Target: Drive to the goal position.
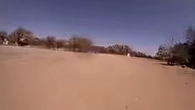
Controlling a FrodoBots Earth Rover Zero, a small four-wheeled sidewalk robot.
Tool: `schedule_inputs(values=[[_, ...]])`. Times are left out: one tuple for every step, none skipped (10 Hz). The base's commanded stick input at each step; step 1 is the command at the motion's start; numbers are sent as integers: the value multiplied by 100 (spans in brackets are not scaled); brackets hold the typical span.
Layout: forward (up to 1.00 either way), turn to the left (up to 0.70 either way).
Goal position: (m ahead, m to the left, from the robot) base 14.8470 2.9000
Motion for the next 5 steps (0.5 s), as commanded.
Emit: schedule_inputs(values=[[100,0],[100,0],[100,0],[100,0],[100,0]])
